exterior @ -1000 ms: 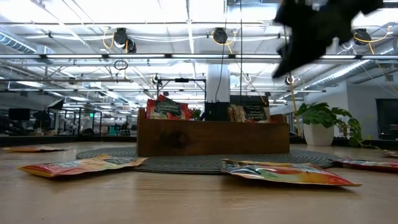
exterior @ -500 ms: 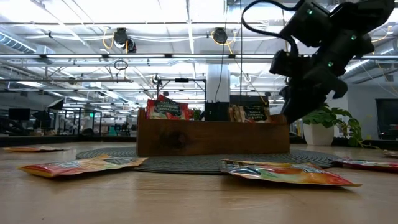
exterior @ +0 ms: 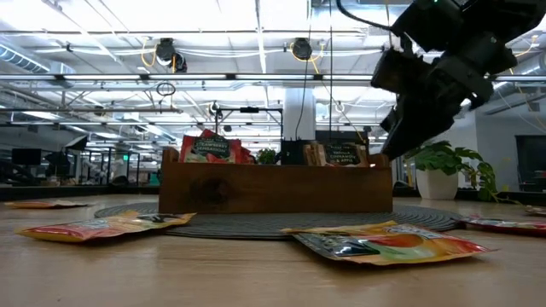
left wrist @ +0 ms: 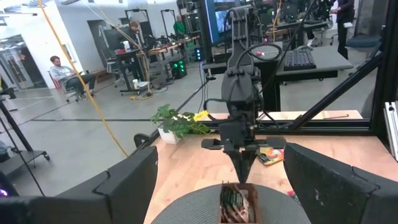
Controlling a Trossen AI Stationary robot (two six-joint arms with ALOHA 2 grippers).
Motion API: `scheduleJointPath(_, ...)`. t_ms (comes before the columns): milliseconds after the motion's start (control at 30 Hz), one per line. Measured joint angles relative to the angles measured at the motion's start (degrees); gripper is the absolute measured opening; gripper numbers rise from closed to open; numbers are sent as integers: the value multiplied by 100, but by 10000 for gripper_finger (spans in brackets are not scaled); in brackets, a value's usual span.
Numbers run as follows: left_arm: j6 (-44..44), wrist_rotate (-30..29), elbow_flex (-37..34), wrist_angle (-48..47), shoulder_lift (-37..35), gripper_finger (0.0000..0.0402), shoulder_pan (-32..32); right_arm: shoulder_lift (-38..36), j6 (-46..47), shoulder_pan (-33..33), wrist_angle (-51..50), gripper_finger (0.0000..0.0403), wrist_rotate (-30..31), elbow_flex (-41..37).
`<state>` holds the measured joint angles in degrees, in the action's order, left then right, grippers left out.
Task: Pick & Place Tea
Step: Put the red tea bag into the left section of the wooden organizer
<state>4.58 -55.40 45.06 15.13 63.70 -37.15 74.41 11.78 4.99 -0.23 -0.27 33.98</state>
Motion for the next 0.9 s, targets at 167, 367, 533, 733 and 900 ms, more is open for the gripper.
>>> scheduleJointPath(167,-46,0,0,-6,0,340,0,-410,416,34,-9,0,-496,2)
scheduleJointPath(367,-66,20,0,-6,0,340,0,-904,705,525,-29,0,-752,-2)
scheduleJointPath(533,-134,241,0,-8,0,340,0,-1616,337,984,56,0,-709,-2)
scheduleJointPath(733,-237,258,0,-12,0,340,-2,-2305,302,1443,381,0,7,-224)
scheduleJointPath(900,-227,258,0,-28,0,340,0,-1682,898,1909,1034,19,-460,-422)
